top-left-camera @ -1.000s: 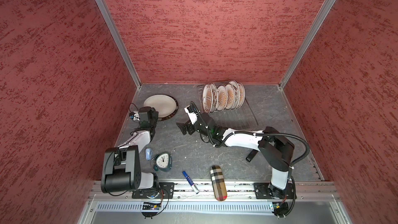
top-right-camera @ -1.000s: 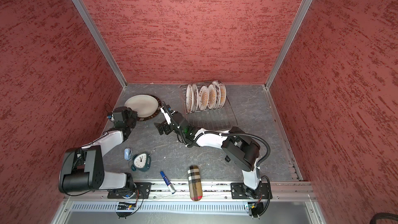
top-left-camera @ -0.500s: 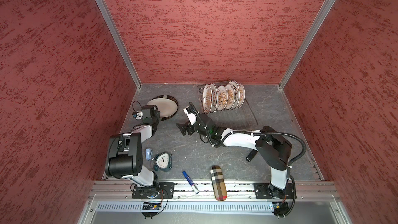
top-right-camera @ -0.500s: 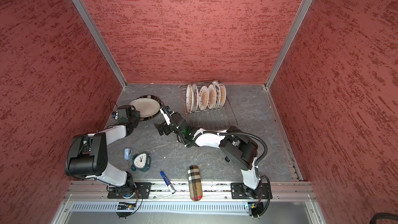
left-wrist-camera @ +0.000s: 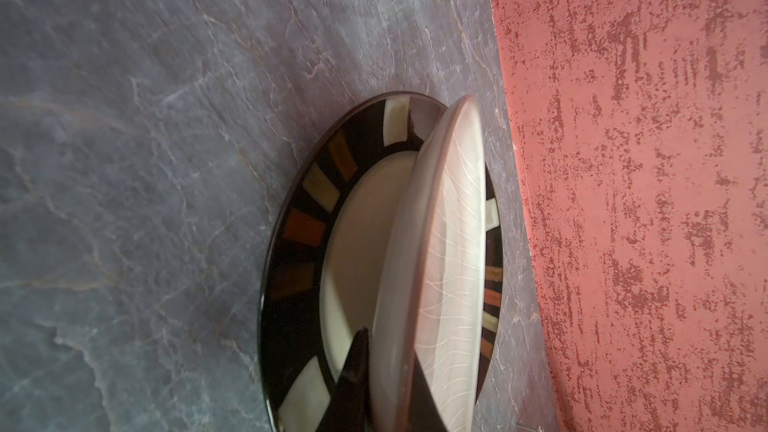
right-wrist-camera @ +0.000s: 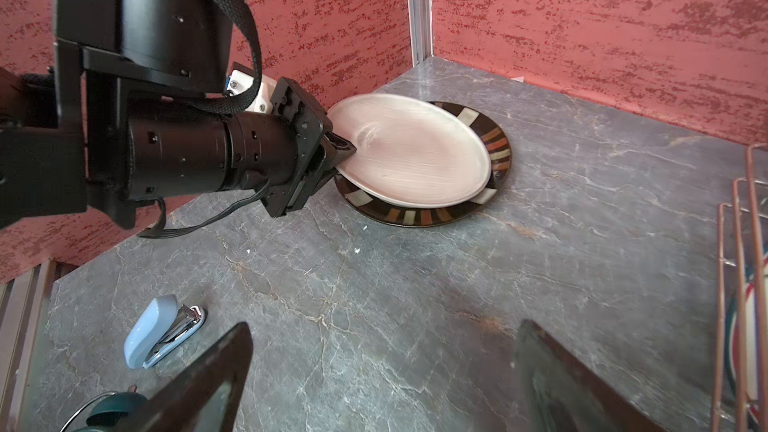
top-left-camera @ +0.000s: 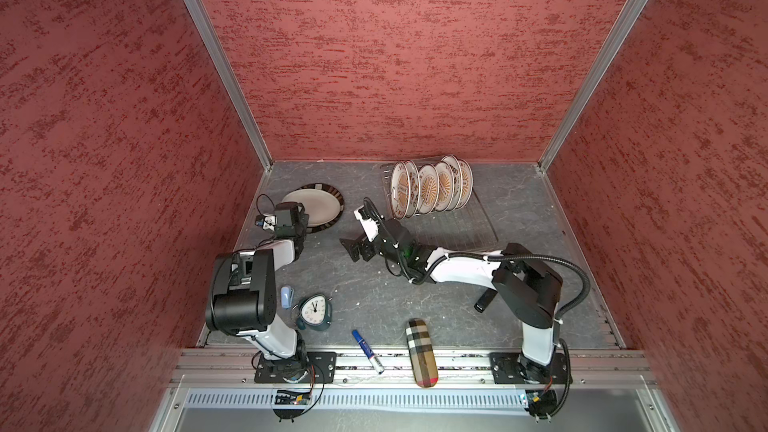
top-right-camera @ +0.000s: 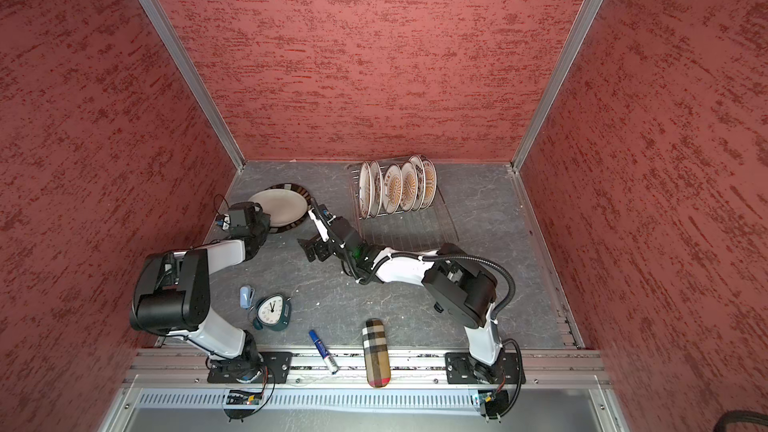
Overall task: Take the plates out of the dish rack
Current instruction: 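Lower the white line-patterned plate flat onto the striped plate with the left gripper, then open the left gripper and lift off while the right gripper moves to the rack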
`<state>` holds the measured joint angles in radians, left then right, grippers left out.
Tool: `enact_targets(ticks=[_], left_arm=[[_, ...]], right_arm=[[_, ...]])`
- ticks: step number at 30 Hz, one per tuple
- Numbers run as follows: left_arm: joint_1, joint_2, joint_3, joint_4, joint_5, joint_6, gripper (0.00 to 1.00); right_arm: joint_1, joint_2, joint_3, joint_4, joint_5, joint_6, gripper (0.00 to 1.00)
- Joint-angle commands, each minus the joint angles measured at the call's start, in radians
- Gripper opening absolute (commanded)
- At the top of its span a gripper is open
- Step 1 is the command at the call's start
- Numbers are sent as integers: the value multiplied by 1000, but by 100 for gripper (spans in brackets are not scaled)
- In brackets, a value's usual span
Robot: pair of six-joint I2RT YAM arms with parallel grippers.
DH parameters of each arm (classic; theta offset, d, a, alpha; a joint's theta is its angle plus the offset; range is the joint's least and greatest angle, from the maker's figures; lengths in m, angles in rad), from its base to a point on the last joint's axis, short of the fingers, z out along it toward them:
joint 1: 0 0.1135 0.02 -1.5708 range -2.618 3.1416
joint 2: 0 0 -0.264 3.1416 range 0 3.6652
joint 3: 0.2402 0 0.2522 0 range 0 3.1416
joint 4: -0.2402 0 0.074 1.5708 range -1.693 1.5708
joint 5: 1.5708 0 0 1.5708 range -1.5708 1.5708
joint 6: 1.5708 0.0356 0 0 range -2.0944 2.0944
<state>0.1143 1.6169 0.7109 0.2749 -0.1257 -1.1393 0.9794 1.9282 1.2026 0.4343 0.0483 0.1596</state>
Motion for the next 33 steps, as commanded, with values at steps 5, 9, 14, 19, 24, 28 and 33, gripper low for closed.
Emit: enact_targets(ticks=[5, 9, 14, 19, 24, 28, 33], left_arm=[[-4, 28, 24, 106, -14, -35, 26], [-1, 39, 27, 100, -16, -33, 28], [-1, 43, 26, 95, -29, -30, 39], [5, 46, 28, 89, -45, -26, 45], [3, 53, 53, 53, -51, -3, 55], [14, 69, 29, 95, -50, -24, 55], [13, 86, 63, 57, -52, 0, 71]], right_arm=[[2, 0, 12, 18, 2, -20, 99], [2, -2, 8, 24, 2, -21, 99], [2, 1, 8, 24, -2, -21, 99], [2, 0, 3, 26, 5, -22, 99], [2, -6, -3, 30, 7, -23, 99], [2, -7, -6, 30, 8, -22, 99], [2, 0, -3, 30, 6, -24, 99]])
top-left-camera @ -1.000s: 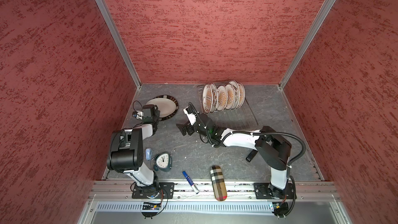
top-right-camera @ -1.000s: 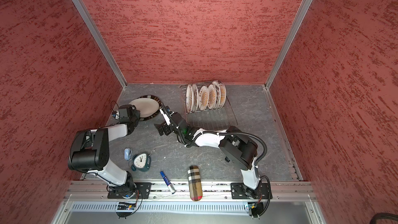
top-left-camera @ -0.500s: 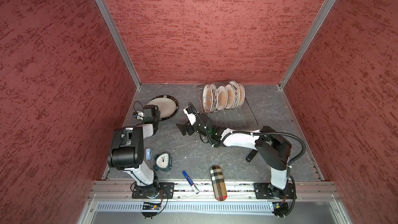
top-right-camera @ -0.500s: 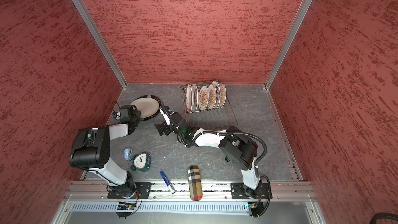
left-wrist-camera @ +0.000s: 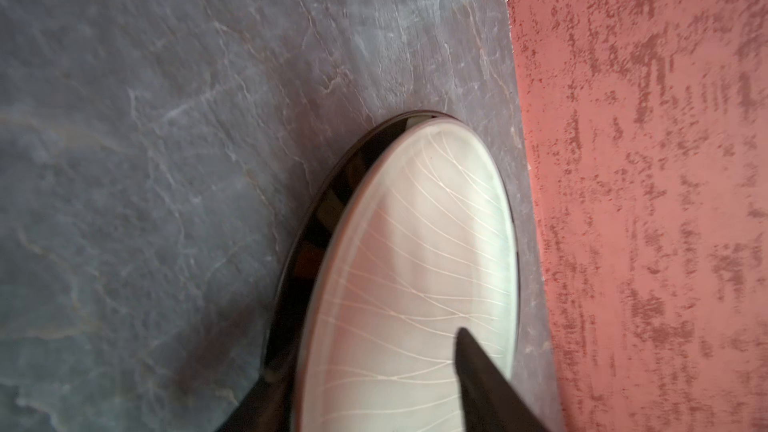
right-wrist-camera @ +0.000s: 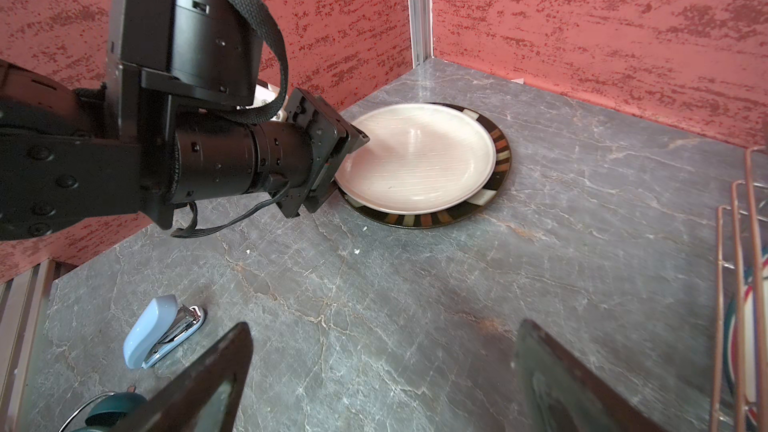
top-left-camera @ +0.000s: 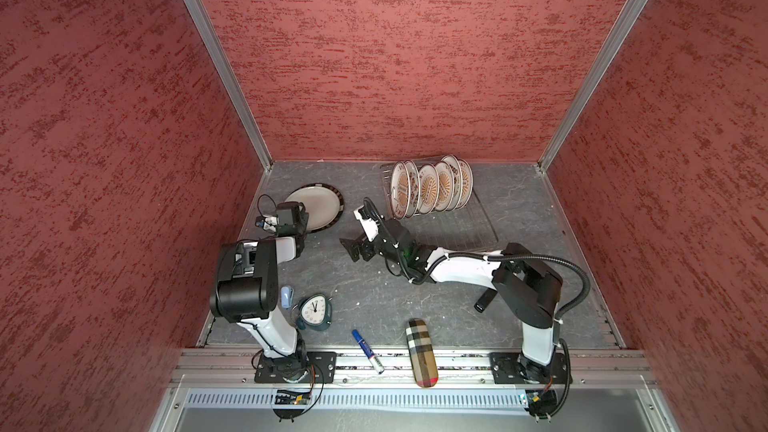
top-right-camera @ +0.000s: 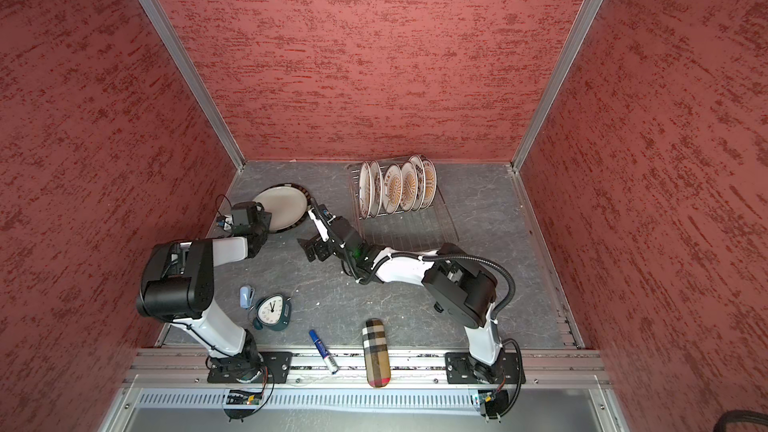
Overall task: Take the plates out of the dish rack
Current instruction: 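Open the left gripper and lift off while the right gripper moves to the rack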
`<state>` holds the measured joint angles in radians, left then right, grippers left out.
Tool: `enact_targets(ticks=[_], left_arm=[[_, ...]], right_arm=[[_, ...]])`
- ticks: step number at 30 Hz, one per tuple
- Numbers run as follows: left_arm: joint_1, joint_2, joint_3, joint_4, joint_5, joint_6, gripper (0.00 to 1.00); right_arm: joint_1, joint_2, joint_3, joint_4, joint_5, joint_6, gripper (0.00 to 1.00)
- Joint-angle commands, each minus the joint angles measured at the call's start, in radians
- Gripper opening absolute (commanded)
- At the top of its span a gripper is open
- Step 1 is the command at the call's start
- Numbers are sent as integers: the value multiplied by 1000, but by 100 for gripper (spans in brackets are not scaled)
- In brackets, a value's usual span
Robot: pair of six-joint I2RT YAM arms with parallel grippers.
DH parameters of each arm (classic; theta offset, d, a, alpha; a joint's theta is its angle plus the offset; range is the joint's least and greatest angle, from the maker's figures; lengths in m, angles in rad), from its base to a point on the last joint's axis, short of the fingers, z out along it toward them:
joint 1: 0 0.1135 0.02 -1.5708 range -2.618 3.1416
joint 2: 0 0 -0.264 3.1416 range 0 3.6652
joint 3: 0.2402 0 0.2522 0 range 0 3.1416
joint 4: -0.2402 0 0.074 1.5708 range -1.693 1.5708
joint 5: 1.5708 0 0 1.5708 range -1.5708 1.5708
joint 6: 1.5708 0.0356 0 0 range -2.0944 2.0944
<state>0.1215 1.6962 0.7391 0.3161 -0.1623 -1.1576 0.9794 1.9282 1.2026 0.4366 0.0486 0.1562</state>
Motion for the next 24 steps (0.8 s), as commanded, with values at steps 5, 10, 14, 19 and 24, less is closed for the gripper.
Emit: enact_targets(ticks=[5, 10, 14, 19, 24], left_arm=[[6, -1, 24, 22, -34, 11, 70], [7, -19, 15, 5, -69, 7, 72], [18, -36, -10, 42, -54, 6, 83], [23, -65, -12, 17, -63, 13, 84], [31, -98, -42, 31, -57, 7, 97]], right_arm=[[2, 4, -1, 27, 8, -22, 99], [2, 3, -1, 27, 10, -23, 99], [2, 3, -3, 24, 13, -23, 99], [2, -4, -6, 22, 12, -21, 99], [8, -8, 17, -50, 16, -16, 99]])
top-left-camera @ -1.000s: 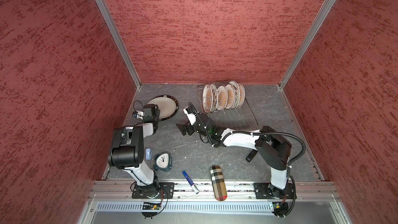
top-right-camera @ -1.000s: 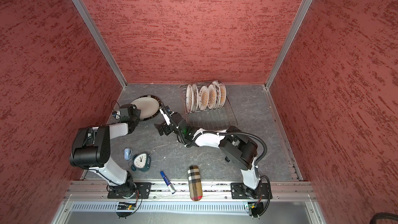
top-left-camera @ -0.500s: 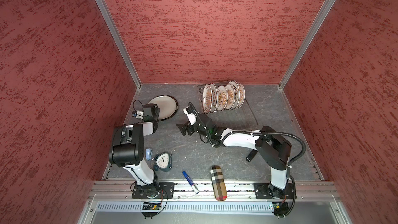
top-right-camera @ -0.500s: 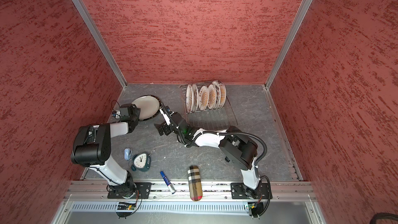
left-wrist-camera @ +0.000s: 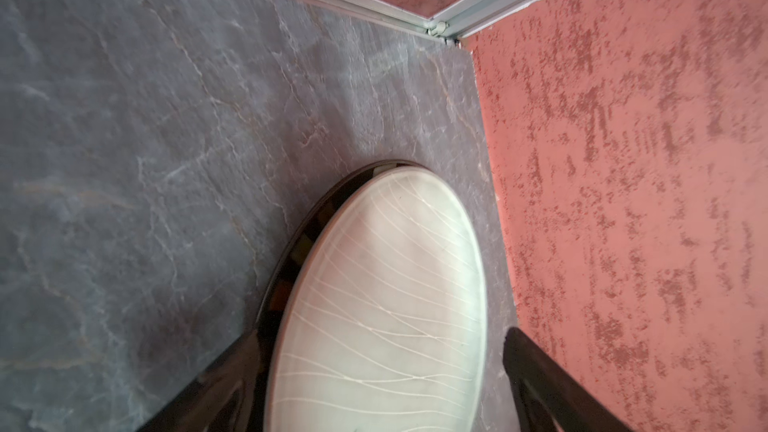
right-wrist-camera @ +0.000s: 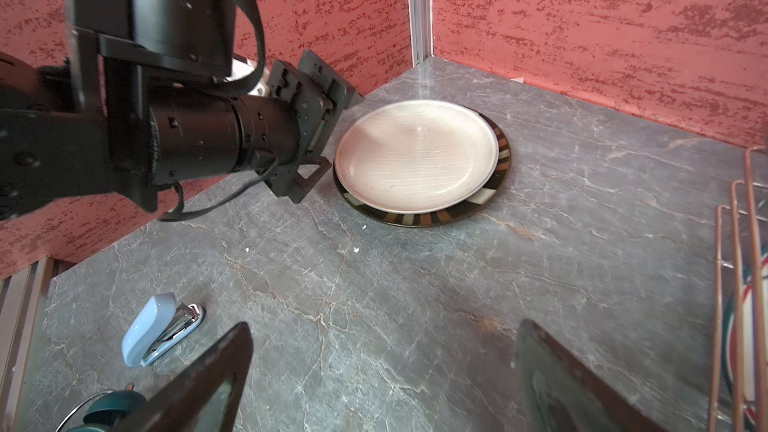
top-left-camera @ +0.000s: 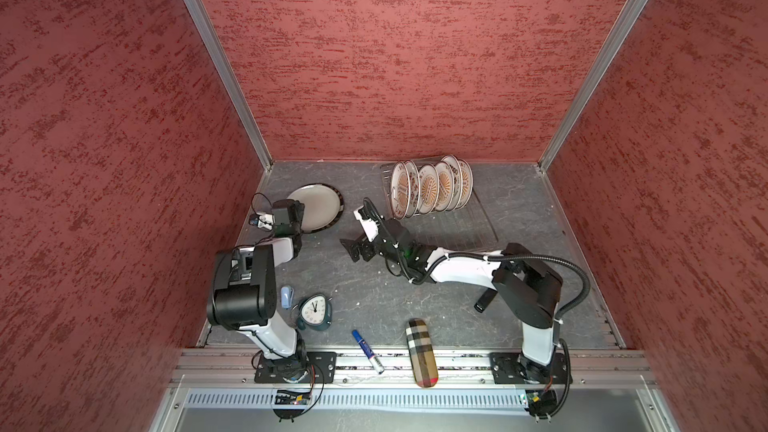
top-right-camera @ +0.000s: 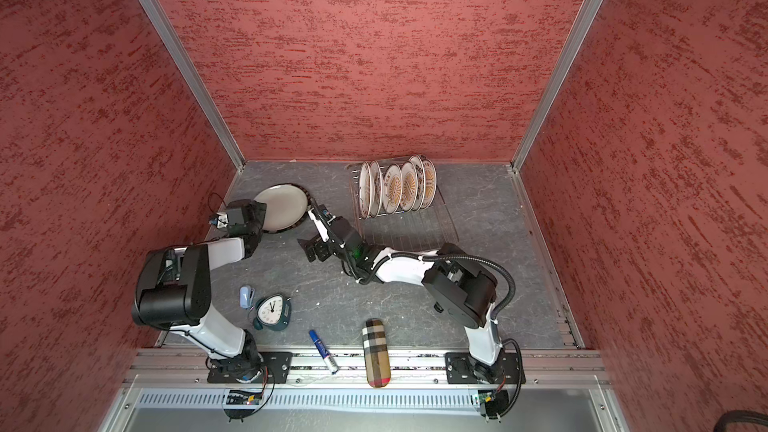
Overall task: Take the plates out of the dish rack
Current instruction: 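Open the left gripper and lift off while the right gripper moves to the rack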
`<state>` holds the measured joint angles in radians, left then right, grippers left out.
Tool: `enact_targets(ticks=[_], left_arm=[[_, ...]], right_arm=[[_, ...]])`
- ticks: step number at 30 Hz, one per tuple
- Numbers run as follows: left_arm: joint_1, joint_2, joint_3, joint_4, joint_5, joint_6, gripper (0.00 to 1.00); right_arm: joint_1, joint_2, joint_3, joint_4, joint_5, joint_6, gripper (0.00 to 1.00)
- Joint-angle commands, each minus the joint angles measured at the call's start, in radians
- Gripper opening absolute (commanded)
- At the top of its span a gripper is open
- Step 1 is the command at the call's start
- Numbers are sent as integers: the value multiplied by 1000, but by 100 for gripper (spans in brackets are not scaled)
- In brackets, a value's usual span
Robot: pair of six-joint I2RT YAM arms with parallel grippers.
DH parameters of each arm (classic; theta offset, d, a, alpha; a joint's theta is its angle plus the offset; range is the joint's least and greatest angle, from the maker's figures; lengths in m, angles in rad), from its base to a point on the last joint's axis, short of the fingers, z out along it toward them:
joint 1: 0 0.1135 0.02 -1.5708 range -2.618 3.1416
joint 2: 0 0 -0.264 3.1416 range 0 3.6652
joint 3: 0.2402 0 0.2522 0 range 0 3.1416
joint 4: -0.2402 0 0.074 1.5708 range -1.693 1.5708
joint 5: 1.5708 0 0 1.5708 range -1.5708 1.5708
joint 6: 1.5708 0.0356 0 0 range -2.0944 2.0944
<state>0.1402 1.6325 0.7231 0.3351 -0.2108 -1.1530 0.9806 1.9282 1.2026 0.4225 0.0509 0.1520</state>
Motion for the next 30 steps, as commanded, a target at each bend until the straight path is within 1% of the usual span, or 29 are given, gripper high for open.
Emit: enact_targets(ticks=[1, 3, 5, 7, 10, 13, 16, 21, 23, 27, 29, 30], left_arm=[[12, -48, -41, 27, -6, 4, 99], [13, -78, -69, 46, 9, 5, 99], [13, -115, -101, 87, 58, 10, 99], [3, -167, -136, 98, 61, 10, 100], [-11, -274, -183, 88, 61, 23, 100], [-36, -402, -221, 62, 70, 53, 99], [-71, -539, -249, 49, 116, 112, 99], [-183, -729, -260, 4, 160, 234, 100], [-217, -774, -270, 14, 196, 252, 100], [-291, -844, -312, 114, 287, 300, 99], [-364, -849, -323, 214, 352, 385, 100], [-414, -843, -313, 219, 374, 420, 100]], right_arm=[[12, -13, 15, -36, 17, -19, 99], [25, -26, 1, -28, 21, -41, 99], [41, -42, -16, -15, 37, -62, 99], [57, -60, -31, -6, 55, -82, 99], [76, -95, -68, 18, 89, -94, 99], [79, -141, -112, 47, 115, -78, 99], [80, -201, -170, 96, 142, -56, 99], [80, -326, -316, 239, 158, -41, 99], [79, -374, -365, 271, 164, -47, 99], [73, -467, -441, 279, 228, -74, 99], [58, -521, -464, 256, 266, -86, 99], [45, -544, -472, 235, 281, -89, 99]])
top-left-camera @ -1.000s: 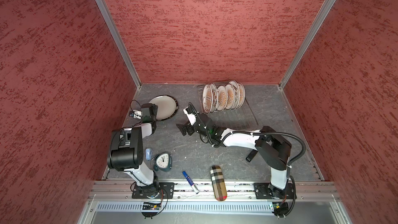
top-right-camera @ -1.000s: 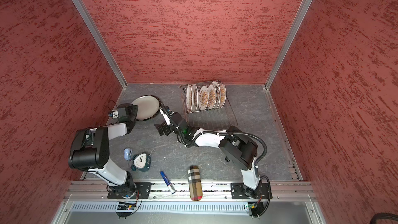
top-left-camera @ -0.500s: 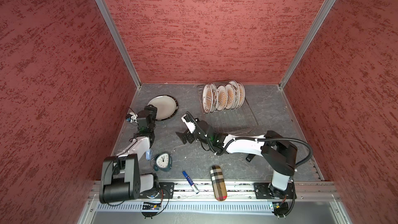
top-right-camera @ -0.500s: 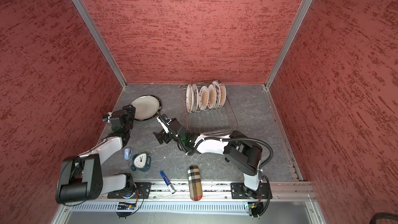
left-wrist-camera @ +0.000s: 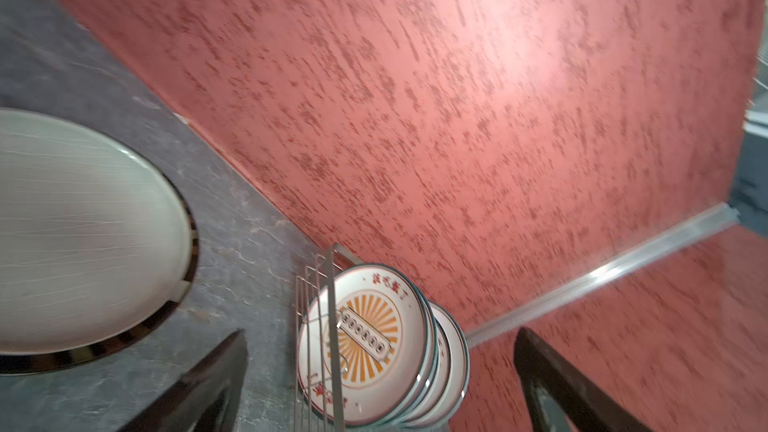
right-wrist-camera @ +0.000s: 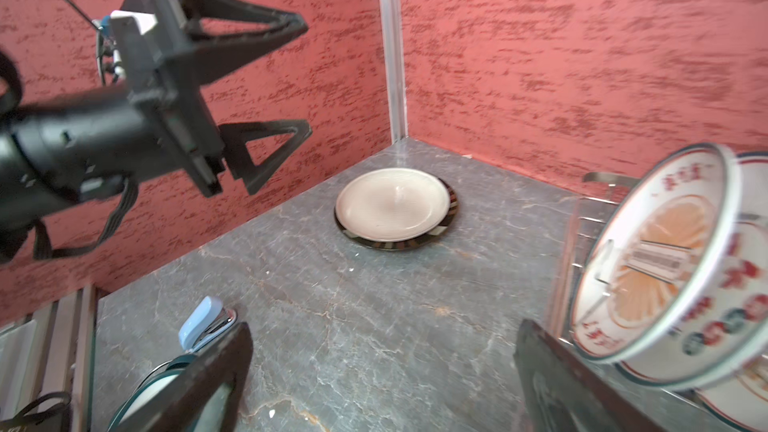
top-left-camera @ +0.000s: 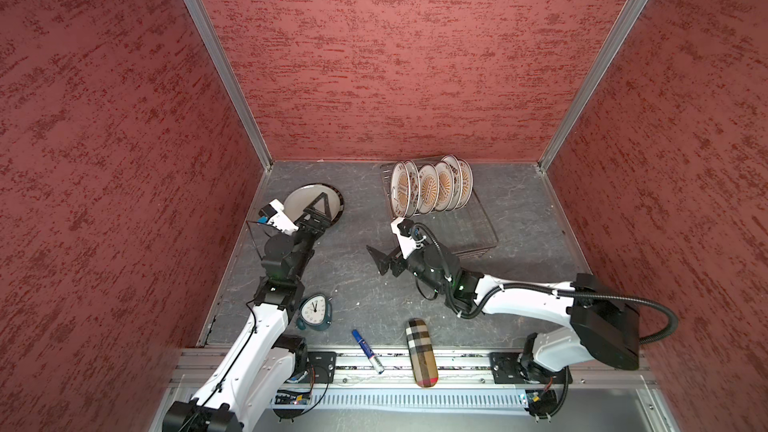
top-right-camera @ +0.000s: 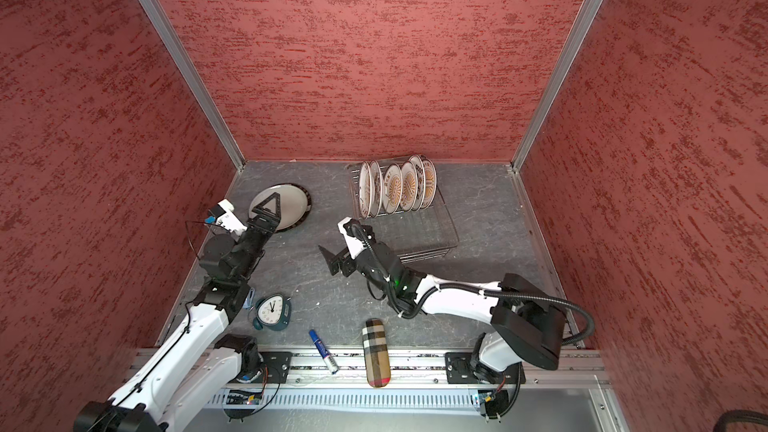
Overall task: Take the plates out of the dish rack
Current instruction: 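Open the left gripper and lift off while the right gripper moves to the rack, then reach the right gripper into the rack while the left gripper waits near the rack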
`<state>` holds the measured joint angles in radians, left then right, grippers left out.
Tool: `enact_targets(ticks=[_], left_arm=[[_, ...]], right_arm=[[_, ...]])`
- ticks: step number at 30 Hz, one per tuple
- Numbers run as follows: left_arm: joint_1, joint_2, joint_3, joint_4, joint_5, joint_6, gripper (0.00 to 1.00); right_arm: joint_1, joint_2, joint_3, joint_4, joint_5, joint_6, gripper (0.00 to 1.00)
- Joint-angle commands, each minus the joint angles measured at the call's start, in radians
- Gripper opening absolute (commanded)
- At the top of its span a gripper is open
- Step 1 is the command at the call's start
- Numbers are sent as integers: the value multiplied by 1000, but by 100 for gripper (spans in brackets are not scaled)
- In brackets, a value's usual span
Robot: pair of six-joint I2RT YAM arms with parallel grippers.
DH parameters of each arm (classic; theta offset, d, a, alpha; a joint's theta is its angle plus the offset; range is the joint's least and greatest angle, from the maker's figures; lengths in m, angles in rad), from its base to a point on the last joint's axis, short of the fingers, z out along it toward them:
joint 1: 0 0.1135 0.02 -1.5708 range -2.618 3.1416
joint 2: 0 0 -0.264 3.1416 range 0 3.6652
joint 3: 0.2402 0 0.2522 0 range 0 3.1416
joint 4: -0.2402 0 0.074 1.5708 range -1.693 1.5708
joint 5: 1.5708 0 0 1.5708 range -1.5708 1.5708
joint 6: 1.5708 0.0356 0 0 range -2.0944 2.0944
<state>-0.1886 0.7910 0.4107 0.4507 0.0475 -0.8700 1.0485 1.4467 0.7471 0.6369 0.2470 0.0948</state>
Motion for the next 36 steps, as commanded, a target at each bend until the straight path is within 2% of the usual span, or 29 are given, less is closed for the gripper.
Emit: enact_targets(ticks=[1, 4, 6, 9, 12, 16, 21, 24, 29, 36], left_arm=[[-135, 7, 19, 81, 128, 167, 99], [-262, 40, 54, 41, 126, 233, 99], [-325, 58, 40, 79, 103, 245, 99], [-383, 83, -7, 204, 80, 241, 99], [-416, 119, -10, 253, 56, 217, 99], [-457, 198, -7, 315, 105, 192, 99], [-494, 295, -56, 436, 92, 171, 99], [-499, 305, -68, 435, 63, 173, 99], [-501, 301, -85, 427, 6, 170, 100], [-493, 312, -88, 402, -8, 155, 99]], right_arm=[[-42, -89, -18, -9, 87, -35, 99], [-97, -159, -22, -83, 87, -46, 99], [-137, -219, -22, -143, 80, -52, 99], [-199, -299, -5, -242, 58, -44, 99], [-264, -349, 26, -348, 46, -34, 99], [-368, -372, 69, -432, 3, 12, 99], [-465, -328, 112, -432, -81, 81, 99], [-488, -261, 159, -425, -127, 87, 98], [-492, -136, 274, -465, -136, 88, 97], [-505, -10, 391, -545, -17, 81, 93]])
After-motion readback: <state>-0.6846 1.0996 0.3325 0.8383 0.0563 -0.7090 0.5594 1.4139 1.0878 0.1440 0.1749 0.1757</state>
